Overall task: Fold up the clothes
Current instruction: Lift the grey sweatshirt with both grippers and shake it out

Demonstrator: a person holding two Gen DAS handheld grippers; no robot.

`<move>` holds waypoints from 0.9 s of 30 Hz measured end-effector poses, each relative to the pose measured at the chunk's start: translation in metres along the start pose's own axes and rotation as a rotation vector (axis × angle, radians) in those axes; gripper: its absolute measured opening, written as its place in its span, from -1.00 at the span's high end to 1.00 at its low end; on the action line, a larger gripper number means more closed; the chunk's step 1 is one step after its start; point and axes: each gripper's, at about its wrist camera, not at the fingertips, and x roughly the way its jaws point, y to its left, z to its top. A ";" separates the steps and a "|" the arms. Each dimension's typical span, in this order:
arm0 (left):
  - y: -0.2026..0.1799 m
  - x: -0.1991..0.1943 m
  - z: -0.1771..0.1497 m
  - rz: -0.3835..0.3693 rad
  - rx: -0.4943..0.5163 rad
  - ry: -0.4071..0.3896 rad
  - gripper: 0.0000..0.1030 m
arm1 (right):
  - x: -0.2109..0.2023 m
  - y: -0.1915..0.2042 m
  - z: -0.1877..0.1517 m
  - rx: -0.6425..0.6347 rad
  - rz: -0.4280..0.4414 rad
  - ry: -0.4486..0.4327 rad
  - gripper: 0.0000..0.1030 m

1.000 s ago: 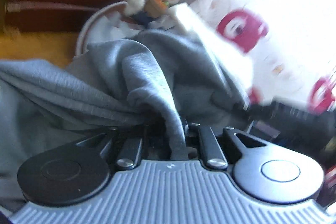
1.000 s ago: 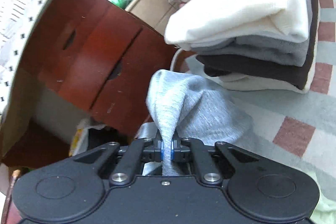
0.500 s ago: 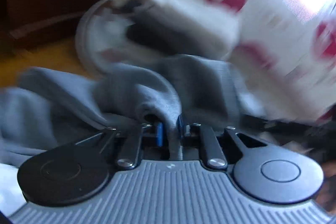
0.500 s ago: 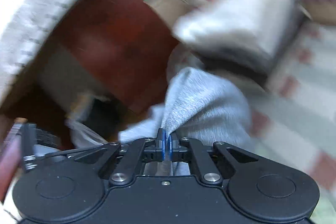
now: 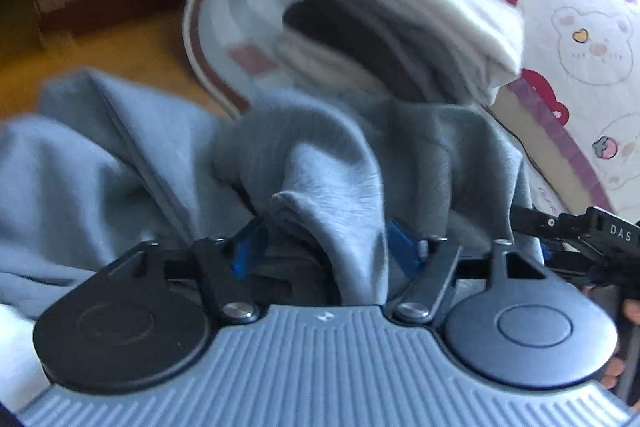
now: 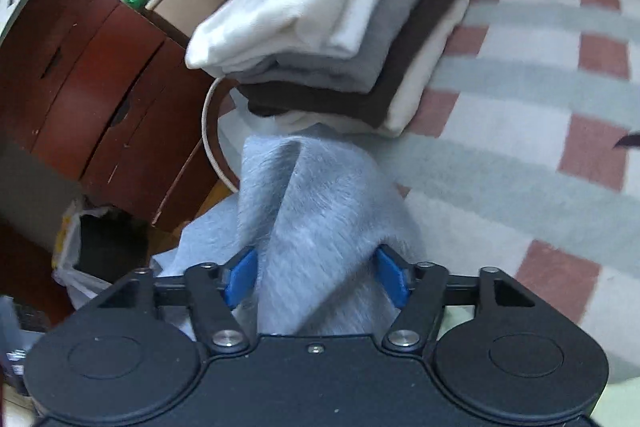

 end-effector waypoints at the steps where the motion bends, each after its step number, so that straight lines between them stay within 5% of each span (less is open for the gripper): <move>1: 0.004 0.010 0.002 0.005 -0.024 0.021 -0.34 | 0.007 -0.002 0.003 0.018 0.008 0.012 -0.52; 2: 0.006 0.020 0.004 0.000 -0.026 0.043 -0.28 | 0.016 -0.003 0.007 0.030 0.010 0.018 -0.54; 3: 0.005 0.028 0.004 0.005 -0.009 0.068 -0.01 | 0.025 -0.004 0.010 0.032 0.011 0.031 -0.57; 4: 0.001 0.034 0.004 0.030 0.033 0.092 0.57 | 0.036 -0.004 0.011 0.017 0.012 0.055 -0.70; 7: -0.022 0.040 -0.006 0.155 0.259 0.035 0.71 | 0.070 -0.009 0.010 -0.004 -0.042 0.145 -0.75; 9: -0.032 0.037 -0.016 0.183 0.340 -0.026 0.71 | 0.074 -0.008 0.005 -0.008 -0.034 0.124 -0.47; 10: -0.037 0.031 -0.021 0.174 0.385 -0.062 0.71 | 0.071 -0.006 0.001 -0.028 -0.012 0.104 0.12; 11: -0.043 0.024 -0.025 0.164 0.431 -0.098 0.71 | 0.064 -0.001 -0.002 -0.066 0.016 0.085 0.36; 14: -0.055 -0.006 -0.029 0.055 0.498 -0.218 0.74 | 0.031 0.016 -0.010 -0.165 0.130 -0.032 0.65; 16: -0.059 -0.017 -0.023 0.003 0.472 -0.235 0.80 | 0.010 0.026 -0.010 -0.181 0.185 -0.077 0.68; 19: -0.063 -0.024 -0.015 -0.048 0.415 -0.223 0.80 | -0.008 0.036 -0.012 -0.225 0.209 -0.069 0.68; 21: -0.061 -0.014 -0.023 0.009 0.401 -0.183 0.80 | -0.010 0.037 -0.023 -0.290 0.093 -0.034 0.60; 24: -0.054 0.001 -0.037 0.140 0.414 -0.101 0.73 | -0.008 0.024 -0.040 -0.378 -0.106 0.019 0.17; 26: -0.046 0.010 -0.042 0.203 0.426 -0.062 0.66 | -0.003 0.007 -0.041 -0.351 -0.155 0.083 -0.40; 27: -0.043 0.013 -0.041 0.200 0.414 -0.053 0.56 | 0.000 0.000 -0.039 -0.302 -0.146 0.107 -0.40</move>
